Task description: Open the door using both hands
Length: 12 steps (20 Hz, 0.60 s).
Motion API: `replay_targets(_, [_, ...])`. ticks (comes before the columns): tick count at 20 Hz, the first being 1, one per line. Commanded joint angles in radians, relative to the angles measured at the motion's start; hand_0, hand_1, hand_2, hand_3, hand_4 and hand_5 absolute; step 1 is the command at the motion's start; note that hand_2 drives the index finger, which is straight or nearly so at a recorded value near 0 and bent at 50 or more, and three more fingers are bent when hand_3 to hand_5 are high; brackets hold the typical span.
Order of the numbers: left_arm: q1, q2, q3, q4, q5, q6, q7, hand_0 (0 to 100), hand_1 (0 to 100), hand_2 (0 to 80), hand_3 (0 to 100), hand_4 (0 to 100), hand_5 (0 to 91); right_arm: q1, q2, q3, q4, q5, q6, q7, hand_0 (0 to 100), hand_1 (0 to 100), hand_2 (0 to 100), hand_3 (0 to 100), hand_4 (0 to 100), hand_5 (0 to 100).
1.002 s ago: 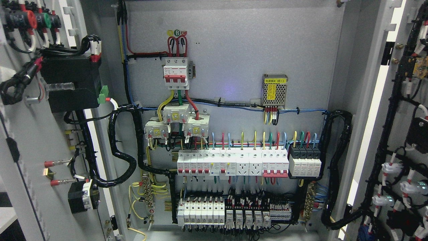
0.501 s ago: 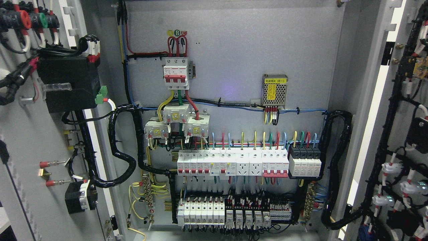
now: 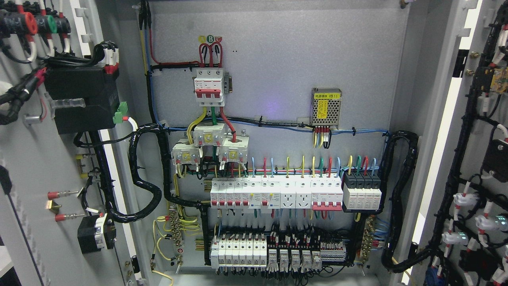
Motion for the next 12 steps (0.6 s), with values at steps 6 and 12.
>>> replay_targets(6, [0.263, 0.067, -0.040, -0.779, 0.021, 0.009, -0.016, 0, 0, 0.0, 0, 0, 0.0, 0.064, -0.008, -0.135, 0.020, -0.001, -0.014, -0.156, 38, 0, 0, 0, 0, 0])
replay_targets(12, [0.424, 0.153, -0.104, -1.174, 0.064, 0.003, -0.016, 0, 0, 0.0, 0, 0, 0.0, 0.191, -0.077, -0.146, -0.047, 0.039, -0.149, -0.191, 38, 0, 0, 0, 0, 0])
